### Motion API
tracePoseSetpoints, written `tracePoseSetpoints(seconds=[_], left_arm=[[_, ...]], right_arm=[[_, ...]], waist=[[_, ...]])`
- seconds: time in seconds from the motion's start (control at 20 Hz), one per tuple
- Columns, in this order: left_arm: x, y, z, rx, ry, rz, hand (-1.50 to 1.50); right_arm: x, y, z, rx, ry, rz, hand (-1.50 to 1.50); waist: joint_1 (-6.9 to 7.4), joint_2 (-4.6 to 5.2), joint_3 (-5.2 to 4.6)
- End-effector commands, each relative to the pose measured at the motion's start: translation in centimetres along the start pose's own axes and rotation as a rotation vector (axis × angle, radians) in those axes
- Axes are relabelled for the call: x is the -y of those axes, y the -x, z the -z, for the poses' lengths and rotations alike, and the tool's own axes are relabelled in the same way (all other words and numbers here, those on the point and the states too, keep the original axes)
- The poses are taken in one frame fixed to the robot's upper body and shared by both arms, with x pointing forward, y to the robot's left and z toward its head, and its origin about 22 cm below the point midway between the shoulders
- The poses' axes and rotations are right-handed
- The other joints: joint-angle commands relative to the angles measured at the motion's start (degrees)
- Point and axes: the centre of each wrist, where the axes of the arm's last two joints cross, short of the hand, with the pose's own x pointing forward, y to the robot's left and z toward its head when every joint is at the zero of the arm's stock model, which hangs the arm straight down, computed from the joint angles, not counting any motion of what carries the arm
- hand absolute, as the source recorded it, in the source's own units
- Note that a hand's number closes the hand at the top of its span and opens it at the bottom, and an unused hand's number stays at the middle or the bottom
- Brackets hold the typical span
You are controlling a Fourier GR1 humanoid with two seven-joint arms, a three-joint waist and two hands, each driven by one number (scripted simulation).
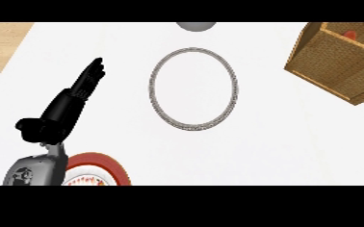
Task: Pick the sweet potato from the placemat and place it in the basket
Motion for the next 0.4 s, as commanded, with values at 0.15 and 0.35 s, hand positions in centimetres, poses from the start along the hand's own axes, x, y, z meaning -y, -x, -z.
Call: tracePoseSetpoints(seconds=[0.15,0.35], left_arm=[[-0.4,0.8,0.5,0.02,-0.02,0.003,0.0],[-1.4,0.4,-0.9,0.002,-0.02,0.008,0.0]], right_arm=[[2.8,-0.8,2.5,-0.088,0.079,0.185,-1.5],[4.8,2.0,2.6,-0.179,0.049,0.25,-1.5]], waist=[[-0.25,0.15,-0.01],[-1.02,-0.39,-0.03]])
